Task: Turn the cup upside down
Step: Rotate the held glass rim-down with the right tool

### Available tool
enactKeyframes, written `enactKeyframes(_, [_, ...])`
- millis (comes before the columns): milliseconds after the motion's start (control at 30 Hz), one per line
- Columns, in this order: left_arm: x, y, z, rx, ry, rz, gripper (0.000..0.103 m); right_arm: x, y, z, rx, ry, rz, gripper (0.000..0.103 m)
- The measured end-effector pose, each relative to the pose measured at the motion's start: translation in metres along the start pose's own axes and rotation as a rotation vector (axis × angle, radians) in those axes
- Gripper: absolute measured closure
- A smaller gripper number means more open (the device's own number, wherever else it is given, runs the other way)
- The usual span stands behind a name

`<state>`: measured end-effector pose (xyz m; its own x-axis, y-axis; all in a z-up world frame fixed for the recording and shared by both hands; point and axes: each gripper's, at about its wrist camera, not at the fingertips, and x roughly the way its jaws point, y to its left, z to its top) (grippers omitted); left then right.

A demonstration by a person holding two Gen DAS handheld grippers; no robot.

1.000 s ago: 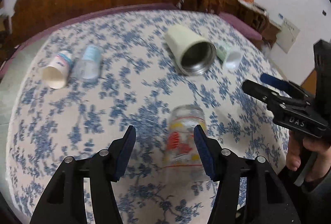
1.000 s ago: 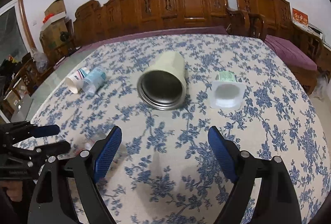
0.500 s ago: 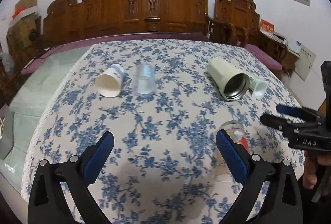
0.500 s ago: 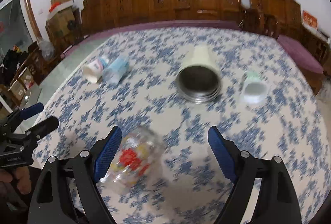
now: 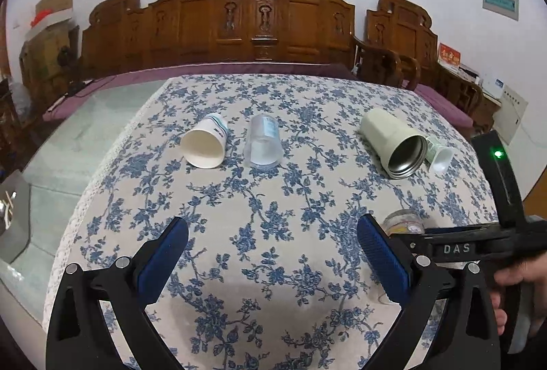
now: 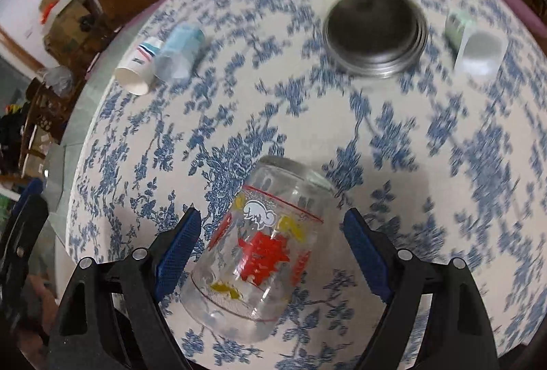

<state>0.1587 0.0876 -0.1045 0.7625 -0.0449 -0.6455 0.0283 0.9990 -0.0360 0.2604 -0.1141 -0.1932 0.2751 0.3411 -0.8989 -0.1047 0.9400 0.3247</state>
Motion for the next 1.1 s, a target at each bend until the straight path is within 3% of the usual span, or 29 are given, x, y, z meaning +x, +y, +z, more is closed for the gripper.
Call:
enactKeyframes(67, [-0.001,0.000,0.000,0.005,-0.005,0.002,0.008,0.005,0.001,0.003,0.000,0.016,-0.017,0.024])
enactKeyframes(233, [-0.002,0.001,0.000,-0.002,-0.004,-0.007,0.008,0.017,-0.003,0.012,0.039,0.063,-0.023,0.029])
enactKeyframes(567, [0.001,0.002,-0.001,-0.006,0.008,-0.012,0.008,0.012,-0.012,0.016,0.047,0.045,0.018,0.045])
enactKeyframes(933, [0.006,-0.004,-0.003,0.006,0.021,-0.008,0.008,-0.044,0.006,0.002,-0.139,-0.105,0.035,0.046])
enactKeyframes(1100, [0.006,-0.006,-0.004,0.011,0.021,-0.008,0.008,-0.064,0.016,-0.010,-0.252,-0.181,-0.018,0.046])
